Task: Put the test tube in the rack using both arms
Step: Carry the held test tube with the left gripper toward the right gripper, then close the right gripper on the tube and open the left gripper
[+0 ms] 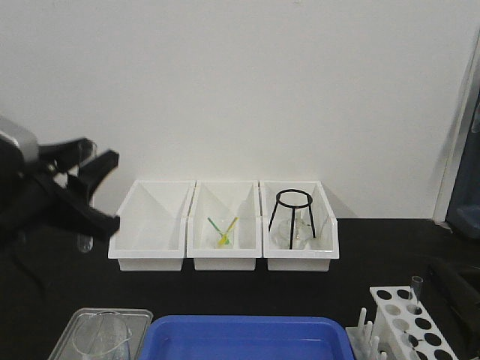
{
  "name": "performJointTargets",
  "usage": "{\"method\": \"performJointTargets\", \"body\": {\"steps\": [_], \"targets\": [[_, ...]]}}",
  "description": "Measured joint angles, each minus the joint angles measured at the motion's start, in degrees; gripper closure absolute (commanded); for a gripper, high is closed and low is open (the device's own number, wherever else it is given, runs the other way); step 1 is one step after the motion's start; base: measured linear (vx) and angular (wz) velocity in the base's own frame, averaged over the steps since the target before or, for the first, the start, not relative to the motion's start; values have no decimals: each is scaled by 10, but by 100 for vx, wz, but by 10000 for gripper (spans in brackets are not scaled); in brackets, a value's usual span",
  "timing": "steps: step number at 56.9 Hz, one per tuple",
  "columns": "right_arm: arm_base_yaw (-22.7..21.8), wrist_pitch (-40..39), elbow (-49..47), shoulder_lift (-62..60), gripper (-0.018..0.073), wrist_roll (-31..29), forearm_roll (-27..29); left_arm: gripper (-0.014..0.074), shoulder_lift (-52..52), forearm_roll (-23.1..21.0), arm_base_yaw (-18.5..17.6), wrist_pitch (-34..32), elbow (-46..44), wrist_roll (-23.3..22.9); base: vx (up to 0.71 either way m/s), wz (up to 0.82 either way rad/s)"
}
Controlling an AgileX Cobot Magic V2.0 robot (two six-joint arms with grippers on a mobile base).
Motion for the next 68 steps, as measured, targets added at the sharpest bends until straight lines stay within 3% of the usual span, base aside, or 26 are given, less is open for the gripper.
{"method": "performJointTargets", "body": {"steps": [10,25,35,47,62,64,65,68], "targets": [[0,-9,0,36,5,76,-23,605,5,91,-42,38,-50,-125,0,0],[0,-138,0,131,26,294,-239,603,104,254,-147,-45,-51,-302,0,0],[0,-206,0,180,52,343,-311,601,174,277,-196,-120,-57,-325,0,0],[0,-226,0,211,53,347,-318,601,235,280,-248,-131,-98,-339,0,0],[0,-228,0,214,63,342,-319,601,261,281,-281,-135,-121,-342,0,0],[0,-228,0,214,74,342,-319,601,263,281,-284,-135,-122,-342,0,0],[0,-228,0,214,137,339,-318,601,264,282,-286,-129,-123,-342,0,0],[0,-228,0,214,202,338,-318,601,264,282,-287,-126,-123,-343,0,0]]}}
